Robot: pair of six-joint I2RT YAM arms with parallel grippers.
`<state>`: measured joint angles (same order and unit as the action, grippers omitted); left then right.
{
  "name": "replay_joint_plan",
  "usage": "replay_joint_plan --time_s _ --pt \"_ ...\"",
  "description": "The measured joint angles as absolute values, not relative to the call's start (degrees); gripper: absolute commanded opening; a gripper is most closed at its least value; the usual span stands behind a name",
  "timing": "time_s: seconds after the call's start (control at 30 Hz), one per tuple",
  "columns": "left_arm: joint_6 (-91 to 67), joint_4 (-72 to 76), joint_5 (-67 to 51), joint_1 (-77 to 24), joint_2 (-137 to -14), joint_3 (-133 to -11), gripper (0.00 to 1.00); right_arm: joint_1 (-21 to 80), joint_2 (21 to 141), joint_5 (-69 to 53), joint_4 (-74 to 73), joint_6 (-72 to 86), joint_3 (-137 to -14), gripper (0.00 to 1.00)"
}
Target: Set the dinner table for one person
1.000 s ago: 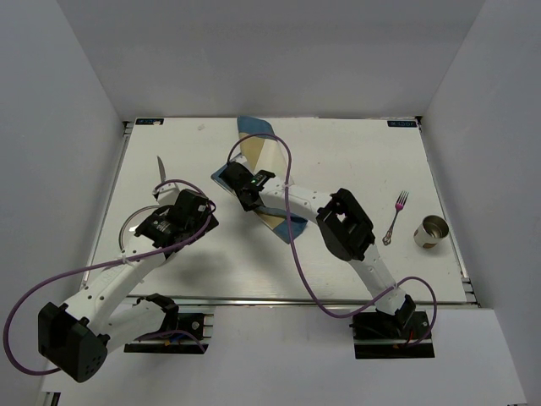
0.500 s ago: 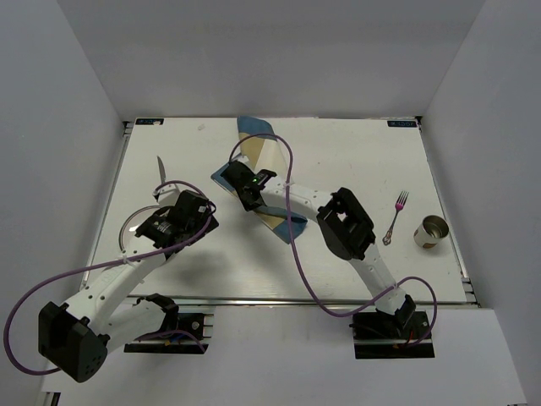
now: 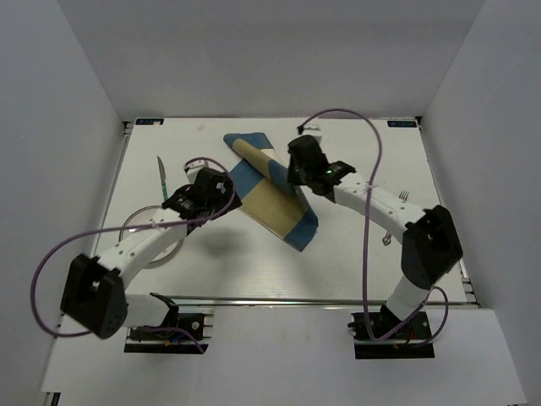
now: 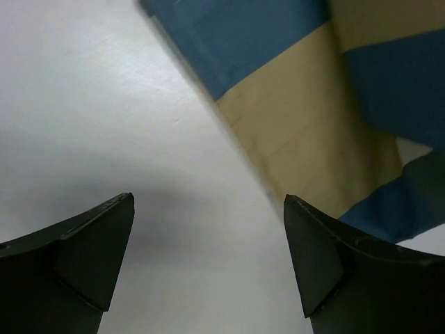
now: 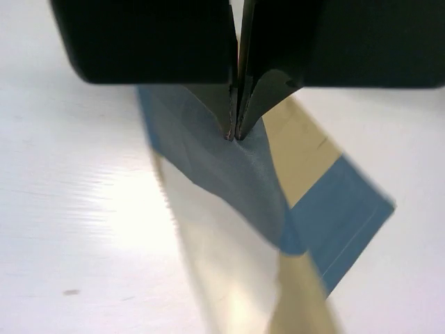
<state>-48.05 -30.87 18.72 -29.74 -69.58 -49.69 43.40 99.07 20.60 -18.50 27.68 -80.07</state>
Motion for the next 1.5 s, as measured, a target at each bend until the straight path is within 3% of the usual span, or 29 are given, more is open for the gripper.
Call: replay_joint_plan --time_s 0.13,0.4,0.8,0.83,0.87,1.0,1.03,1.07,1.17,1.27,1.43,1.5 --pt "-45.06 -22.41 15.22 -29.67 -85.3 -58.76 0.97 36.27 93.95 23.03 -15.33 31.16 -74.04 0.0" --pt "-43.4 -15.16 7.97 -29.5 -115.98 -80.29 0.92 27.81 95.59 28.38 -18.0 33.1 -68.29 0.0" --pt "-48.25 -30.83 13.19 -29.74 -129.67 -102.32 0.92 21.41 97.47 31.73 -22.2 40.6 -61.98 0.0" --pt "-48.53 -32.49 14.09 -29.63 -130.69 -104.25 0.92 21.65 97.36 31.2 -22.02 41.1 -61.17 0.02" --pt "-48.6 -33.95 15.25 -29.47 -131.61 -105.84 0.92 21.96 97.06 30.68 -21.74 41.74 -59.92 0.16" --pt "-48.27 -39.48 19.29 -28.45 -134.32 -111.2 0.92 24.01 90.67 29.63 -21.06 45.04 -50.65 0.52" --pt "-47.92 -40.53 20.14 -28.08 -134.72 -111.94 0.93 24.62 87.59 29.58 -21.5 45.6 -48.38 0.79" --pt "-47.44 -41.34 20.95 -27.68 -134.91 -112.38 0.93 25.26 84.51 29.19 -21.21 45.95 -46.54 0.89" --pt "-45.19 -43.72 22.59 -26.28 -135.04 -112.77 0.94 27.62 75.72 27.62 -19.18 43.05 -44.38 0.89" --pt "-42.13 -44.88 23.35 -25.28 -134.91 -113.19 0.95 30.85 74.54 25.15 -15.81 38.92 -46.78 0.89" --pt "-37.01 -44.29 21.41 -24.99 -130.85 -111.68 0.95 35.73 89.56 23.22 -14.85 30.61 -59.88 0.81" --pt "-36.23 -43.83 20.34 -25.58 -126.1 -108.27 0.96 37.04 96.25 22.65 -14.94 27.66 -65.21 0.73"
